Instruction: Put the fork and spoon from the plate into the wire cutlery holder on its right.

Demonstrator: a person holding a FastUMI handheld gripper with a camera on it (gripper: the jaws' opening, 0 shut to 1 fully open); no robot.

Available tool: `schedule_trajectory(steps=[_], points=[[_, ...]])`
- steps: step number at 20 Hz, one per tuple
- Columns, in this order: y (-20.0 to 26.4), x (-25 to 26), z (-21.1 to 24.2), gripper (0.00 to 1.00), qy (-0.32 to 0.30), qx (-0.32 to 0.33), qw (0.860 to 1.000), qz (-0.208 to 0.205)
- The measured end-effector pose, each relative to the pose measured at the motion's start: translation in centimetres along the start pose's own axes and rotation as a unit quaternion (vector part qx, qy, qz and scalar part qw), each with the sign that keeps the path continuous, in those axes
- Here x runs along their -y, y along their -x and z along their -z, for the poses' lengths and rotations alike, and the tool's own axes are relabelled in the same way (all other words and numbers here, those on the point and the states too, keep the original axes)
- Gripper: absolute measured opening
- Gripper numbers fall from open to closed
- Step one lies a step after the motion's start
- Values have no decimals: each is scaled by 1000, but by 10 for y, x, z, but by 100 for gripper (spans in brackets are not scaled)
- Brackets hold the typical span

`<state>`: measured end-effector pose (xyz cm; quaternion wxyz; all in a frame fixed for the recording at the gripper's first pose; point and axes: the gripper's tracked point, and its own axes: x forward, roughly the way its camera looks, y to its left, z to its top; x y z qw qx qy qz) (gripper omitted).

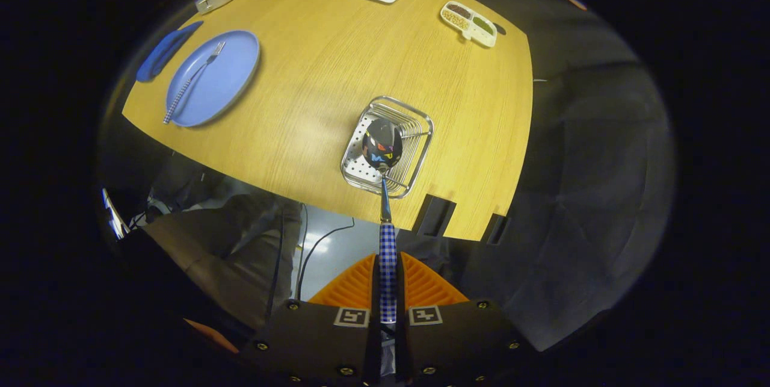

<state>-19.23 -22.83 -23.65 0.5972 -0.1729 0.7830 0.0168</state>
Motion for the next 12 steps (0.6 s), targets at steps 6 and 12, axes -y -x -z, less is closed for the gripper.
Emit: schedule_trajectory(steps=[6, 12], points=[[-14, 15, -16, 10, 63, -53, 996, 20], [-31, 17, -29, 9, 115, -99, 988, 22]])
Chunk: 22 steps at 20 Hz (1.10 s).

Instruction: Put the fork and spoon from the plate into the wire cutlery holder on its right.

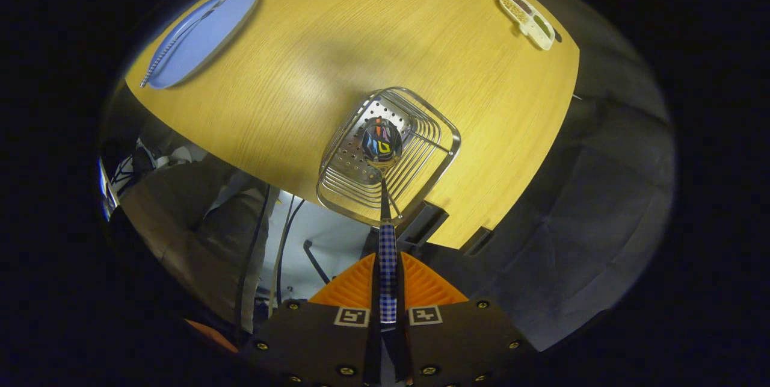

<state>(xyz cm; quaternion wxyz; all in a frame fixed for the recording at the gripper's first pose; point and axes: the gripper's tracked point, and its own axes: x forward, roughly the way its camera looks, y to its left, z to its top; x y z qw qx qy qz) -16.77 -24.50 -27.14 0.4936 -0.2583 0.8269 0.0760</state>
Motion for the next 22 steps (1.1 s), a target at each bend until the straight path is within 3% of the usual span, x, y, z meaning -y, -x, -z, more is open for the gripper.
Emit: schedule_trajectory(steps=[6, 7, 8, 9, 12, 13, 15, 16, 17, 18, 22], points=[[3, 11, -15, 14, 3, 14, 1000, 10], [3, 14, -14, 36, 4, 17, 1000, 12], [4, 16, -13, 40, 3, 19, 1000, 13], [8, 17, -12, 53, 1, 21, 1000, 11], [20, 18, -7, 68, -14, 39, 999, 12], [26, 16, -5, 67, -22, 49, 999, 12], [37, 10, 1, 76, -44, 71, 996, 10], [42, 9, 0, 76, -56, 90, 994, 15], [47, 10, -2, 93, -74, 116, 990, 24], [52, 8, -6, 97, -95, 149, 984, 27], [80, -3, -9, 95, -164, 238, 956, 58]])
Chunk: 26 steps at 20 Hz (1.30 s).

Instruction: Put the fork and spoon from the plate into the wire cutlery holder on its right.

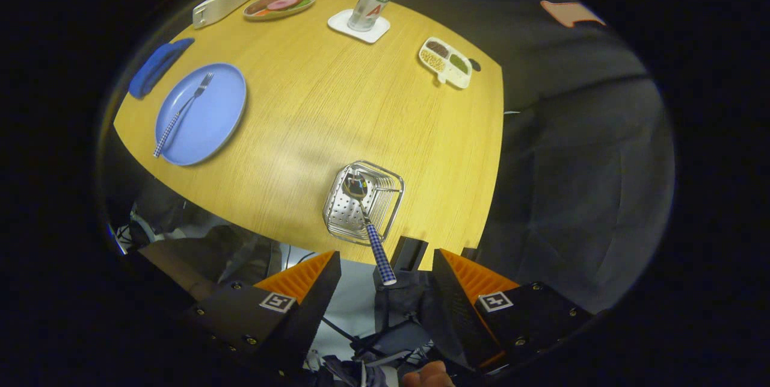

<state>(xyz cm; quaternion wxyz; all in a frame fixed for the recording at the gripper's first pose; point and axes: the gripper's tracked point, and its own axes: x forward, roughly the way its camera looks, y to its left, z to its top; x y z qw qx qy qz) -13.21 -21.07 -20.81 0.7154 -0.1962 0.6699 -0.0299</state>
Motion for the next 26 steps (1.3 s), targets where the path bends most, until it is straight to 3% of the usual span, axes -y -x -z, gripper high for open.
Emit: schedule_trajectory(steps=[4, 8, 10, 12, 14, 20, 26], points=[[24, -41, -18, 95, -61, 95, 993, -29], [45, -67, -42, 95, -97, 190, 976, -50], [60, -76, -62, 95, -124, 258, 956, -65], [76, -85, -86, 95, -148, 337, 926, -80], [86, -93, -88, 95, -167, 363, 913, -79], [93, -135, -105, 95, -138, 367, 914, -101], [104, -186, -131, 95, -120, 383, 906, -135]])
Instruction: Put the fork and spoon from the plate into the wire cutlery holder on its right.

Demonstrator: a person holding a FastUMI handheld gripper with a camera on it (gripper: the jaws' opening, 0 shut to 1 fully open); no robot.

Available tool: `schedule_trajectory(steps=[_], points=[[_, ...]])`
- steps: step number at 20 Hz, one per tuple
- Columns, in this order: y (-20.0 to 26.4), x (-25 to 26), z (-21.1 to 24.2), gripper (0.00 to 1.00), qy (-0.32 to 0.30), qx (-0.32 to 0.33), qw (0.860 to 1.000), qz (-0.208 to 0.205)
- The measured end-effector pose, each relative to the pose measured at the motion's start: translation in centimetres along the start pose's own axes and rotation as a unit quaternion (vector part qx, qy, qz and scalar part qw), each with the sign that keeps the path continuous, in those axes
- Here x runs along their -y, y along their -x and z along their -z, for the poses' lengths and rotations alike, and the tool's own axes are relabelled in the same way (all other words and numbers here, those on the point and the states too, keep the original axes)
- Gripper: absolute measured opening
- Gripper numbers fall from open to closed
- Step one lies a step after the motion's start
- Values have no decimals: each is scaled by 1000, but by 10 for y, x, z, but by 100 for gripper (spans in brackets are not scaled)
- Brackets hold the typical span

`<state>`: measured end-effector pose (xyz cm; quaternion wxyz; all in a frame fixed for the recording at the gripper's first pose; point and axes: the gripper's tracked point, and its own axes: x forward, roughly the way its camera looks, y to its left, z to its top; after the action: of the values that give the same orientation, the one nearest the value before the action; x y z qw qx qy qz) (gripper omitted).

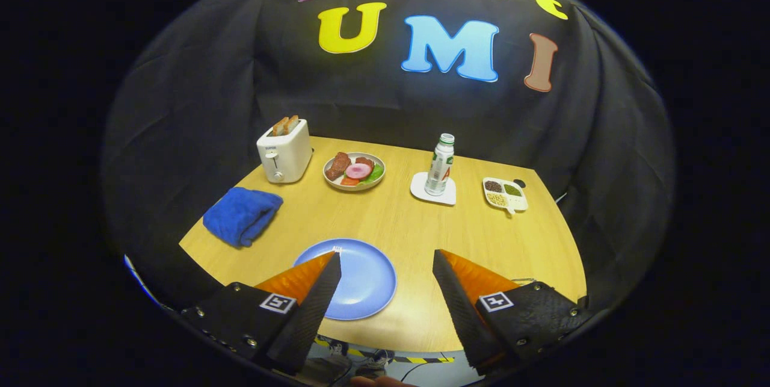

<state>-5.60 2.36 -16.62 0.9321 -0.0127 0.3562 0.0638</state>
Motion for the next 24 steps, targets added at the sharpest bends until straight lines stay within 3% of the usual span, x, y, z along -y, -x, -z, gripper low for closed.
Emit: schedule_trajectory(steps=[7, 13, 24], points=[[-25, -59, 34, 95, -13, -48, 998, -32], [-55, -77, 64, 95, -16, -96, 994, -39], [-108, -95, 139, 95, -32, -226, 971, -63]])
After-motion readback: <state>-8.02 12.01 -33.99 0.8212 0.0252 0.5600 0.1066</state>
